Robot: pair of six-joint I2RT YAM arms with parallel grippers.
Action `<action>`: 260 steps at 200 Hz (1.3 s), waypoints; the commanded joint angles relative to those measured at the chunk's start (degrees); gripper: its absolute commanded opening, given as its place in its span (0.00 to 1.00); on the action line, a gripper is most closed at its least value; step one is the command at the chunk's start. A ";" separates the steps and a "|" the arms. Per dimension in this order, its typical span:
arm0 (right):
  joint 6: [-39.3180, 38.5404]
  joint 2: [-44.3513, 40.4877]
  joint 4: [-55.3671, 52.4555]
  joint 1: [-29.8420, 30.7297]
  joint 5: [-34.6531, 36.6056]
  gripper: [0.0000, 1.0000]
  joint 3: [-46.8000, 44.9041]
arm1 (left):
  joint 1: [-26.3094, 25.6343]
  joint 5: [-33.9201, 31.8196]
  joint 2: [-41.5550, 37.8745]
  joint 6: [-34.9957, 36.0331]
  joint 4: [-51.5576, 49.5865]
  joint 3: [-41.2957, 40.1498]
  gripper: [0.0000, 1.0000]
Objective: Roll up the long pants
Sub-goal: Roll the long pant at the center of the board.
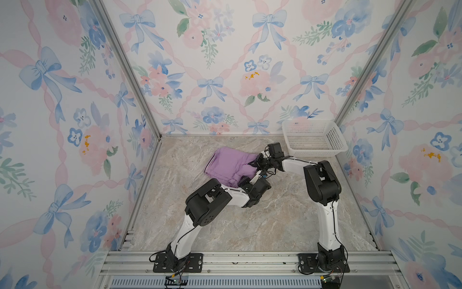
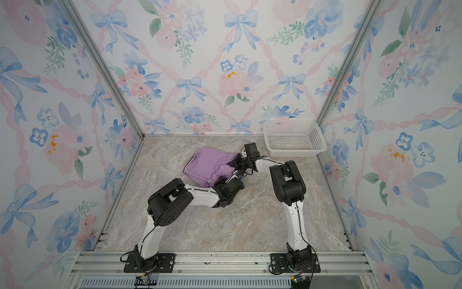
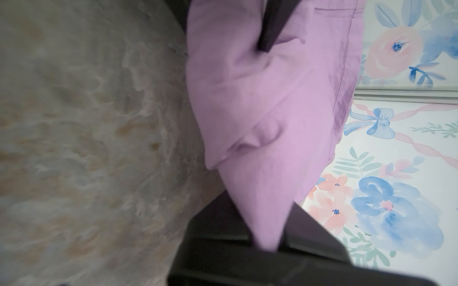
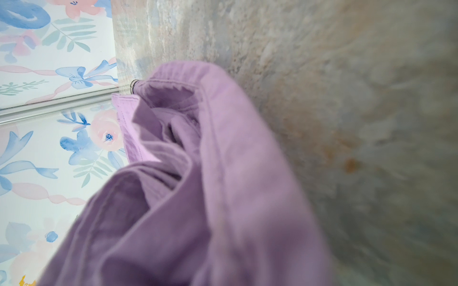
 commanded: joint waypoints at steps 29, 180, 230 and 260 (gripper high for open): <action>1.01 -0.27 1.94 0.30 -3.19 0.00 -1.54 | 2.41 13.25 0.73 -3.39 -7.68 1.54 0.00; -8.66 -11.98 0.95 -4.13 -3.02 0.98 -8.73 | 27.94 100.22 -2.69 -39.09 9.50 -2.04 0.00; -9.37 -9.67 1.07 -4.10 -3.54 0.98 -8.78 | 29.89 103.33 0.18 -45.35 17.06 -5.17 0.00; -9.25 -8.30 1.36 -3.77 -3.46 0.98 -8.11 | 30.36 105.76 2.26 -48.09 19.37 -4.30 0.00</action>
